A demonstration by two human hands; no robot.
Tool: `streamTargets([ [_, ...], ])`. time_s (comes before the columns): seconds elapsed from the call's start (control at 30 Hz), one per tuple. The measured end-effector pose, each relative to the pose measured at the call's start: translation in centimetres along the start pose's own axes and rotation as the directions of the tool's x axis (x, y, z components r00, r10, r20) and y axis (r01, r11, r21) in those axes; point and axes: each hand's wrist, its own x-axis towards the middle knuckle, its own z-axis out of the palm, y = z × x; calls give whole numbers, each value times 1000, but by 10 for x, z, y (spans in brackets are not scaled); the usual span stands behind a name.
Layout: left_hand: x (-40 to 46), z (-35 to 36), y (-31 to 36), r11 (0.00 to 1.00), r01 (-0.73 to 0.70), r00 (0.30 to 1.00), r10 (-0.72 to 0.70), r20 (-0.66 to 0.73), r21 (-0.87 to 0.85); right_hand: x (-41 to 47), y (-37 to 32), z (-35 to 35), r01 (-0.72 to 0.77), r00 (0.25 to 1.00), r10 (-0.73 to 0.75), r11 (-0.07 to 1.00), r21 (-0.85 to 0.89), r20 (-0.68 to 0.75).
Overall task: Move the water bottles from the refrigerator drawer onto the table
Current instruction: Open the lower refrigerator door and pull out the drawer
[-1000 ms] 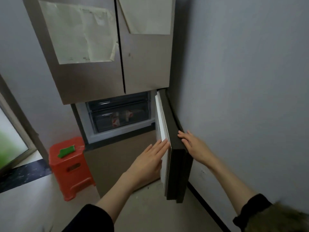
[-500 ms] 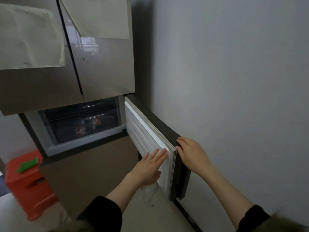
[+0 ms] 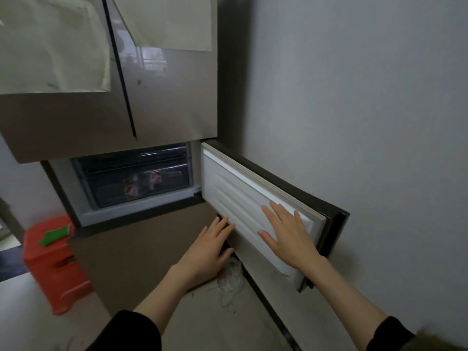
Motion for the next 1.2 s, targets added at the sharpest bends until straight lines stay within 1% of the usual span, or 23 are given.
streamTargets([
  [0.13, -16, -23, -42, 993, 98, 993, -94, -69, 64, 36, -35, 20, 94, 994, -94, 996, -1, 46],
  [0.3, -38, -43, -108, 959, 283, 953, -282, -106, -5, 88, -89, 48, 201, 978, -202, 979, 11, 58],
  [0.4, -46, -51, -153, 931, 366, 924, -362, -124, 4, 124, -121, 67, 243, 968, -243, 970, 16, 62],
  [0.57, -42, -76, -230, 905, 423, 897, -414, -158, 31, 192, -174, 99, 286, 956, -286, 958, 16, 61],
  [0.73, -29, -99, -299, 888, 457, 884, -446, -143, 50, 254, -210, 132, 267, 958, -266, 964, 11, 104],
  [0.9, -16, -98, -355, 867, 496, 867, -491, -86, 49, 304, -223, 165, 235, 958, -242, 970, 58, 153],
  [1.0, -1, -94, -389, 843, 536, 840, -537, -76, -43, 333, -222, 186, 191, 957, -209, 976, 106, 201],
  [1.07, 11, -86, -407, 801, 568, 807, -587, -63, -189, 350, -219, 200, 150, 954, -186, 975, 162, 237],
  [1.1, 17, -81, -415, 759, 584, 780, -623, -59, -289, 358, -217, 208, 111, 956, -166, 968, 224, 243],
  [1.13, 25, -76, -423, 696, 597, 744, -666, -49, -399, 367, -216, 216, 43, 959, -133, 942, 333, 251],
  [1.17, 34, -71, -431, 610, 603, 699, -715, -28, -514, 376, -216, 222, -42, 958, -94, 889, 456, 271],
  [1.2, 42, -65, -438, 497, 602, 640, -768, 7, -625, 383, -215, 229, -127, 950, -60, 821, 556, 307],
])
